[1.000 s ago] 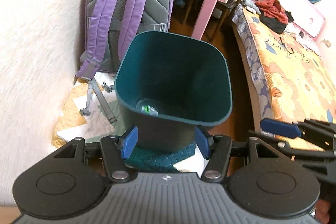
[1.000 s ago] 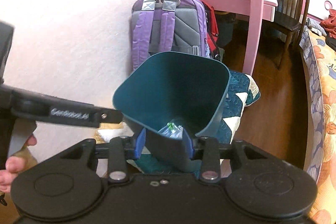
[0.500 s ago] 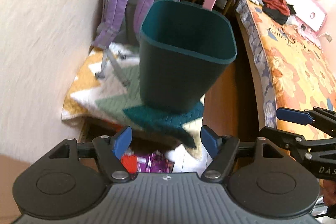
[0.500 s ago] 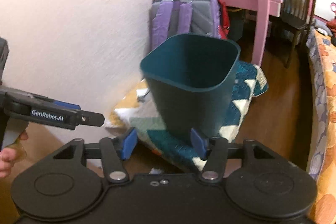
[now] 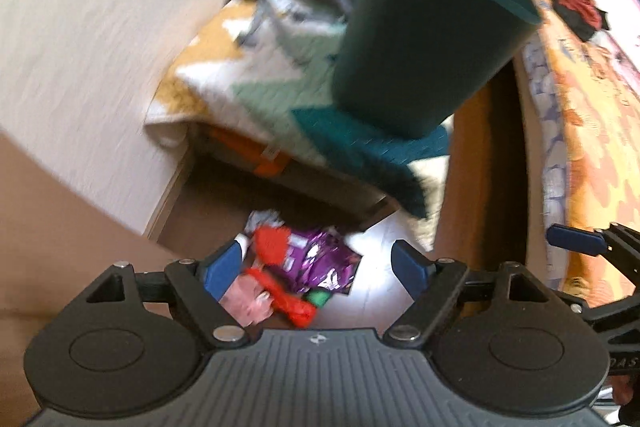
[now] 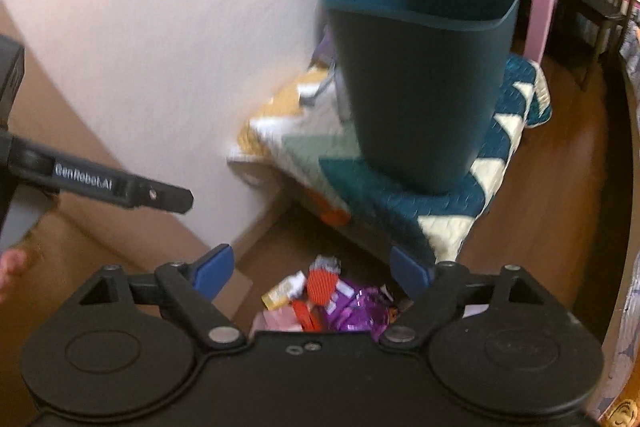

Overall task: Collect trash
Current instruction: 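Move both grippers back down toward the trash pile, then grasp the pink bath puff with the left gripper while the right gripper grasps the orange bag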

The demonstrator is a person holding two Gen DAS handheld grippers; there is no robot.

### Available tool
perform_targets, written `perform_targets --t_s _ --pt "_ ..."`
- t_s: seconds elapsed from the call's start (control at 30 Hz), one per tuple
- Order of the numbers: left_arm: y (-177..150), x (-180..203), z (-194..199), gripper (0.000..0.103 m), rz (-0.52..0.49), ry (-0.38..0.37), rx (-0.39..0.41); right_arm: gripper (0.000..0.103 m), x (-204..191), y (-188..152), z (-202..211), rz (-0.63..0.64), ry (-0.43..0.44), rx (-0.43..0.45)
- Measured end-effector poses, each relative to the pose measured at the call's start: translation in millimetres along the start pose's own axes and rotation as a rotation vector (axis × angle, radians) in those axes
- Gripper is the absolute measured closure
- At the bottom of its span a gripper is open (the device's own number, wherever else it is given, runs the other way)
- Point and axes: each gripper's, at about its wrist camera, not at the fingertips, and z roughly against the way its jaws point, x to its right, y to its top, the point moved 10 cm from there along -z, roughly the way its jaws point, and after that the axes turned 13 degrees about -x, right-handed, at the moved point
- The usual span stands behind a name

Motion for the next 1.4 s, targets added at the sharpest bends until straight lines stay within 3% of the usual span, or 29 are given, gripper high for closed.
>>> perform_targets --t_s 0.3,0.63,1.03,1.2,1.4 --pt "-49 -46 -108 0.018 0.041 -0.002 -0.092 0.014 -18 -55 -98 0.061 0.06 -0.131" --pt "-89 -84 -252 0.01 0.083 0.017 -0.184 0.014 -10 -110 -226 0.15 0.012 -0.209" --pt "-127 -143 -426 0.01 0.143 0.126 -0.303 0.021 -7 -154 -403 0.374 -0.011 -0.28" --pt "-130 -158 -464 0.009 0.195 0.112 -0.317 0.026 -7 -175 -461 0.481 -0.017 -0.328" --pt "-115 -180 -492 0.009 0.294 0.061 -0.276 0.031 -1 -191 -511 0.488 -0.006 -0.356"
